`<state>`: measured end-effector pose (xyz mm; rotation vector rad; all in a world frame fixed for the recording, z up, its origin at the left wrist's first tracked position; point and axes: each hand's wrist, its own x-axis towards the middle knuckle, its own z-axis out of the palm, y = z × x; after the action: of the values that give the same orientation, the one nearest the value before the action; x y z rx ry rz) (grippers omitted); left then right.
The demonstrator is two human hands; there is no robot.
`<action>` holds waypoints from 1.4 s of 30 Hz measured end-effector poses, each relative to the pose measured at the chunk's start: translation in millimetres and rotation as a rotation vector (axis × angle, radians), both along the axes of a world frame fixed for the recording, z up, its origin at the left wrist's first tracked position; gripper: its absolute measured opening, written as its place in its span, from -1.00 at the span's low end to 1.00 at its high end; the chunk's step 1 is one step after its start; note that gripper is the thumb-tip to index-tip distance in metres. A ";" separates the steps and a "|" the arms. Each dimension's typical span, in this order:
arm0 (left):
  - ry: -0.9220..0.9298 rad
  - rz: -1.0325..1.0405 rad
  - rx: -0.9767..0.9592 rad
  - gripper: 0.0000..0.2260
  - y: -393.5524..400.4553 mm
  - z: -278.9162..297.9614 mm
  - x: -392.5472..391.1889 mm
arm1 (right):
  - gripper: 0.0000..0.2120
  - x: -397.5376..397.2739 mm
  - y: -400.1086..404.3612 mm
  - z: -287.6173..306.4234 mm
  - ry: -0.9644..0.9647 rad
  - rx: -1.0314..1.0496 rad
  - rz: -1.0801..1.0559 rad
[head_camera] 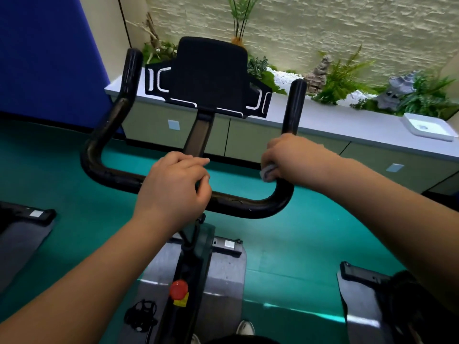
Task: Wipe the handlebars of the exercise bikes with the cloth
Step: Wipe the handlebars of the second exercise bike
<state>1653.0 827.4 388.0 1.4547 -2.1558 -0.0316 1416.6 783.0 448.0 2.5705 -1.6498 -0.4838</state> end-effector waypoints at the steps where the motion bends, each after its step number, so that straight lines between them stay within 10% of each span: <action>1: 0.000 0.001 0.001 -0.77 0.0 0.4 0.0 | -0.90 7.4 2.1 -4.6 0.043 0.104 -0.025; 19: 0.011 0.014 0.005 -0.76 1.5 2.0 -0.4 | -0.81 46.3 13.5 15.7 0.081 0.447 -0.248; 33: 0.138 0.036 0.007 -0.75 0.3 -0.5 3.2 | -0.87 35.8 59.6 -5.5 -0.661 0.170 -0.329; 42: 0.108 -0.043 0.008 -0.70 -1.5 -3.8 17.1 | -0.90 35.6 67.8 -2.2 -0.704 0.109 -0.293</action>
<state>1670.1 825.9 384.2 1.3784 -2.1016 -0.1311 1452.2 850.8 445.8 2.7679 -2.2655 0.4006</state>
